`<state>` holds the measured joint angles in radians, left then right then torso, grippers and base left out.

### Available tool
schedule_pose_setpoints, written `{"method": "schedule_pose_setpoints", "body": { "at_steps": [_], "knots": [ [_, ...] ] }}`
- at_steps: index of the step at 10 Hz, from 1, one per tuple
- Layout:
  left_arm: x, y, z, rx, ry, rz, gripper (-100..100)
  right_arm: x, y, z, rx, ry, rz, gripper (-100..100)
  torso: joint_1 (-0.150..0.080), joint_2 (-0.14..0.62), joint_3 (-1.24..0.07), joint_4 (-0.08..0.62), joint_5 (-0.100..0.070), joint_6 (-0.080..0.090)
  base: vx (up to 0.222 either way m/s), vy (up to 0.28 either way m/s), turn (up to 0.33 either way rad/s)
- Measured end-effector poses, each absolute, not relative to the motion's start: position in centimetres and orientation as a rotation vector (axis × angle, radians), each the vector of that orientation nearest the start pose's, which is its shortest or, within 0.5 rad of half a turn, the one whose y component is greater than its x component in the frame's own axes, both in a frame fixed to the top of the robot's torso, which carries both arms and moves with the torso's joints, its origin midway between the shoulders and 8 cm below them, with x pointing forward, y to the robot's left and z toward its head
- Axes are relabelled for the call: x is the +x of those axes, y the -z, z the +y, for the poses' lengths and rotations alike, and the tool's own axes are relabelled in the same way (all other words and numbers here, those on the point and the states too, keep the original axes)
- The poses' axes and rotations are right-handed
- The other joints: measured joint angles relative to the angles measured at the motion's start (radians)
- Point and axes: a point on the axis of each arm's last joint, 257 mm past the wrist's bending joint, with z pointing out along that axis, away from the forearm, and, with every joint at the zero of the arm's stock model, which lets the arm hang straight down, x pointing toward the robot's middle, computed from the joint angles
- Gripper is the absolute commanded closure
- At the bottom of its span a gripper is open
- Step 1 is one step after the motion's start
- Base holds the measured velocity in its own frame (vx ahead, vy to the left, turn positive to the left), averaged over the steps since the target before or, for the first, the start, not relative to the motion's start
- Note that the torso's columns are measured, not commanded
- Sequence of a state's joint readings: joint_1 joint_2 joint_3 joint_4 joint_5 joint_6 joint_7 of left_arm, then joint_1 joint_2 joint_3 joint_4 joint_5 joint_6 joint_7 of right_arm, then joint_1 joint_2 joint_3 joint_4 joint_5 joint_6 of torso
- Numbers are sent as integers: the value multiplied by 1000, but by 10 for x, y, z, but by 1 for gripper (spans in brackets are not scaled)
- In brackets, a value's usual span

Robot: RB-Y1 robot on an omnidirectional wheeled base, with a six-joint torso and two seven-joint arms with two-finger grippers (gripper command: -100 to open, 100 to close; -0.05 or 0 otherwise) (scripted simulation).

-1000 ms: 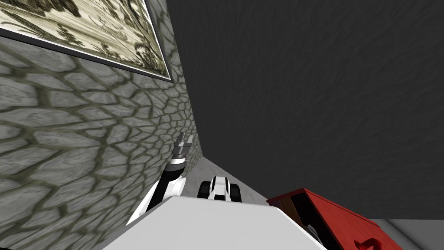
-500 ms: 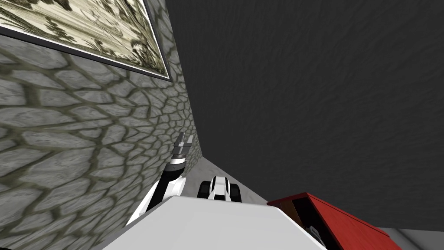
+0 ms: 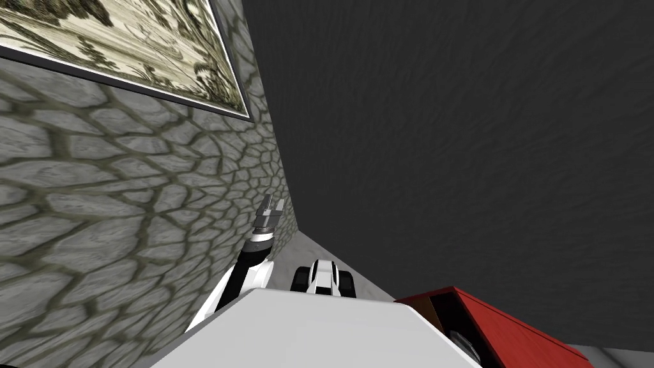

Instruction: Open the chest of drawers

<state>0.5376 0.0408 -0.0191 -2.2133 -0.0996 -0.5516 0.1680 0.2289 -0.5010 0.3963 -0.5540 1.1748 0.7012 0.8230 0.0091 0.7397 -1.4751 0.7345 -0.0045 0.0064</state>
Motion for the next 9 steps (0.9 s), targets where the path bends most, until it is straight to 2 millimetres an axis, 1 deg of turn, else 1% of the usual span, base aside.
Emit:
{"method": "schedule_pose_setpoints", "body": {
  "at_steps": [1, 3, 5, 6, 8, 9],
  "knots": [
    [348, 10, 262, -677, 1396, 704, 0, 73, 545, -631, -1113, 1567, 2622, 100, -7, 1, -2, 1, 5, -1, 71, 93, 27],
    [348, 10, 262, -678, 1396, 704, 0, 70, 546, -630, -1109, 1569, 2632, 100, -6, -3, -2, 2, 3, -4, 80, 154, 8],
    [348, 10, 262, -678, 1396, 704, 0, 67, 549, -626, -1096, 1561, 2643, 100, -9, 0, 0, 2, 1, -2, 57, 123, 15],
    [348, 10, 262, -677, 1396, 704, 0, 70, 550, -622, -1100, 1552, 2642, 100, -15, 2, 1, 3, 4, -3, 53, 118, 16],
    [348, 10, 262, -678, 1396, 704, 0, 69, 549, -625, -1098, 1564, 2642, 100, -9, -2, 0, 2, 1, -5, 63, 184, 13],
    [348, 10, 262, -678, 1396, 704, 0, 70, 548, -625, -1093, 1565, 2642, -100, -8, -1, 0, 2, 1, -3, 32, 176, 19]
  ]
}}
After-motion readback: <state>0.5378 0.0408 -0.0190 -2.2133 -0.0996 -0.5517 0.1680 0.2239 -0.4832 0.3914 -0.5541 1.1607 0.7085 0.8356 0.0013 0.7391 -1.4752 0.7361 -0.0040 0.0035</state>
